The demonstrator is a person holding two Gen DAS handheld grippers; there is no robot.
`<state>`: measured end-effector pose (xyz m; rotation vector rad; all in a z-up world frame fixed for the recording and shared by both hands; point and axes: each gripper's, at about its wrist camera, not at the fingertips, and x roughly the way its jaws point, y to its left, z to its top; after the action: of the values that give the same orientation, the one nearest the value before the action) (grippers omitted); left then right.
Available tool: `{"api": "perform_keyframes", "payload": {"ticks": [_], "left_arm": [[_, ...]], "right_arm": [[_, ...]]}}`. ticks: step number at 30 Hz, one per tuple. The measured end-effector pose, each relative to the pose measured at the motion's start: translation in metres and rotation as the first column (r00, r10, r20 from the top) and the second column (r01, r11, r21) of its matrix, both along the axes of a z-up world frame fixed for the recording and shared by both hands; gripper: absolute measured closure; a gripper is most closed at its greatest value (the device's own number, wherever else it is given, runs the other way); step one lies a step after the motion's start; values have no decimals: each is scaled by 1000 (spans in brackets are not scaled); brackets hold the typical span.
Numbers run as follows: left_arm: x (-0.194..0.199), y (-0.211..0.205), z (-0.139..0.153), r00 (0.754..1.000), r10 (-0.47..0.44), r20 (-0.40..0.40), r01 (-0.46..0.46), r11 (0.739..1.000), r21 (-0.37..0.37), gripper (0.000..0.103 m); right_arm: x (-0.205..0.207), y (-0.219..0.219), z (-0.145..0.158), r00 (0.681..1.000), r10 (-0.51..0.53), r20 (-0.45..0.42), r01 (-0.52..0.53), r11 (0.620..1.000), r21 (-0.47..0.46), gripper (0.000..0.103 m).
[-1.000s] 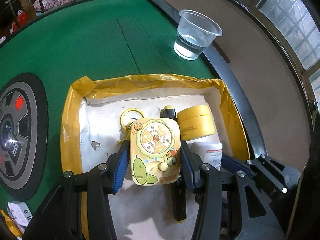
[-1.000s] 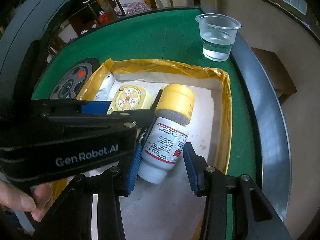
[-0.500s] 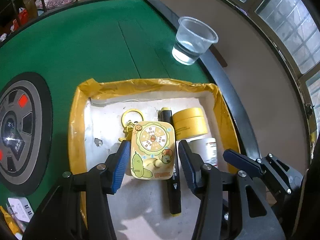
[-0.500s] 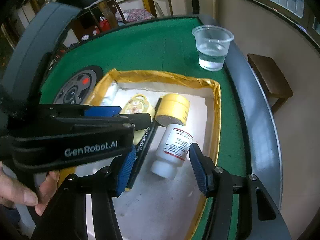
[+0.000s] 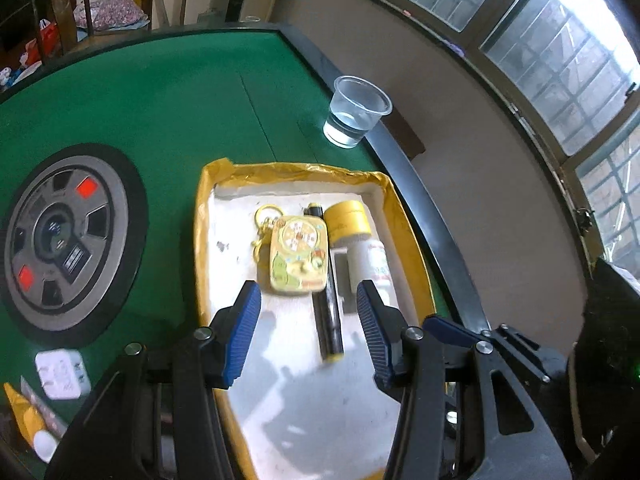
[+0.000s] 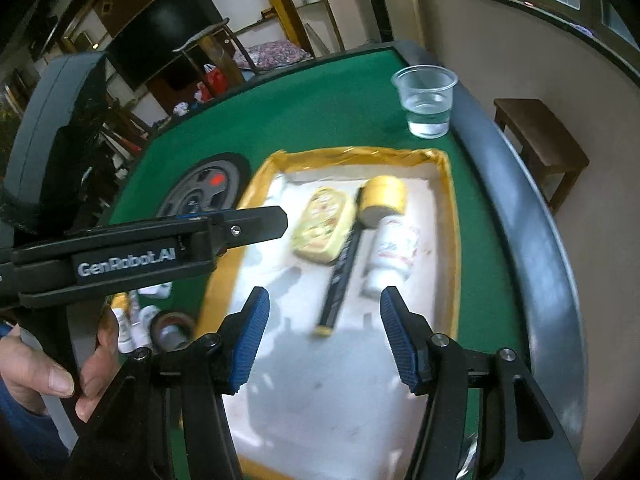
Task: Organize rigid objects
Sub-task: 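Return both grippers to the pile and grasp the black round holder with the left gripper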
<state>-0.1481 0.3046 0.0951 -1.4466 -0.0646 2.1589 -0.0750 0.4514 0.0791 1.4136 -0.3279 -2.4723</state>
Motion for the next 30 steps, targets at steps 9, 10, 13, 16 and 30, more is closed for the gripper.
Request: {"api": "perform_keyframes", "payload": {"ticks": [9, 10, 13, 16, 30], "left_arm": [[41, -69, 17, 999, 13, -43, -11, 999, 36, 55], [46, -79, 19, 999, 22, -49, -20, 999, 38, 55], [56, -120, 20, 996, 57, -65, -56, 998, 26, 55], [62, -165, 18, 991, 110, -81, -110, 994, 5, 55], [21, -326, -47, 949, 310, -52, -314, 935, -164, 55]], "right_arm": [[31, -46, 10, 998, 62, 0, -62, 997, -40, 50], [34, -52, 12, 997, 72, -1, -72, 997, -42, 50], [42, -66, 12, 996, 85, 0, -85, 996, -36, 50], [47, -78, 10, 995, 94, 11, -94, 995, -35, 50], [79, -135, -7, 994, 79, 77, -77, 997, -29, 50]]}}
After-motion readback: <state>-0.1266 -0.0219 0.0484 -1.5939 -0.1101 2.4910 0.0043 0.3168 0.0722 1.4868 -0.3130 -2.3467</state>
